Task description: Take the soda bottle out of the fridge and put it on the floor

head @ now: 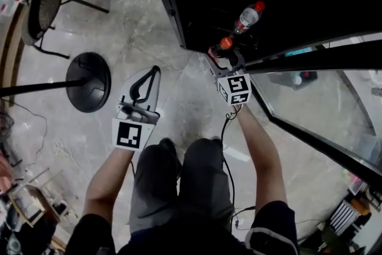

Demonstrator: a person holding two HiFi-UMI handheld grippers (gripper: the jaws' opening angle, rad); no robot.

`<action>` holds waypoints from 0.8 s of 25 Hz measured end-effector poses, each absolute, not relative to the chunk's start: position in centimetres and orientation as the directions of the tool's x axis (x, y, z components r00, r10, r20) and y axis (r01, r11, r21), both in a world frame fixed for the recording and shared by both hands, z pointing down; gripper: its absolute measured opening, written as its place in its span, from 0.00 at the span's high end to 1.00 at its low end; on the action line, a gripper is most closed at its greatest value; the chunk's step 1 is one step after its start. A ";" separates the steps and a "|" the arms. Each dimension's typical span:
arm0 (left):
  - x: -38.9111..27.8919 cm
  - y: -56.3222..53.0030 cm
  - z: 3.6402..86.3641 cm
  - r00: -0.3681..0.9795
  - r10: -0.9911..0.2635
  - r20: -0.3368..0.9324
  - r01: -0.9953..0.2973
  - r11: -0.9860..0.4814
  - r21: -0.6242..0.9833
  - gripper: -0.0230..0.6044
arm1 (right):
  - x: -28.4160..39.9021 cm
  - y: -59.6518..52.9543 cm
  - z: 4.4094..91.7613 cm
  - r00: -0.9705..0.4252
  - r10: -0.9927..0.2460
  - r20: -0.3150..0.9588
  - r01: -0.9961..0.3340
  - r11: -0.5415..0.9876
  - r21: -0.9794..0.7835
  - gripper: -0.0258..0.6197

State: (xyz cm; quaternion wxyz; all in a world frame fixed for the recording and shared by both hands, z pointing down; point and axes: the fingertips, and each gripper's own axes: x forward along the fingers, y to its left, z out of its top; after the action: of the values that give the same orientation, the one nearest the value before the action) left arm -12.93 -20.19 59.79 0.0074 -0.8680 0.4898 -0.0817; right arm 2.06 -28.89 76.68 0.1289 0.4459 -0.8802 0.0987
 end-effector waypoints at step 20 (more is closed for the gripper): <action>-12.7 -19.9 70.2 0.558 -0.818 0.141 -0.812 -0.573 -0.108 0.92 | 3.7 -20.2 91.6 -0.551 -0.738 0.390 -0.818 0.570 -0.076 0.47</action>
State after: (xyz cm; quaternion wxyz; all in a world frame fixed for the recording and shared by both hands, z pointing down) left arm -12.69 -19.90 70.16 0.0154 -0.8825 0.4617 -0.0878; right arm 3.68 -20.24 91.57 0.1594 0.4463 -0.8716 0.1255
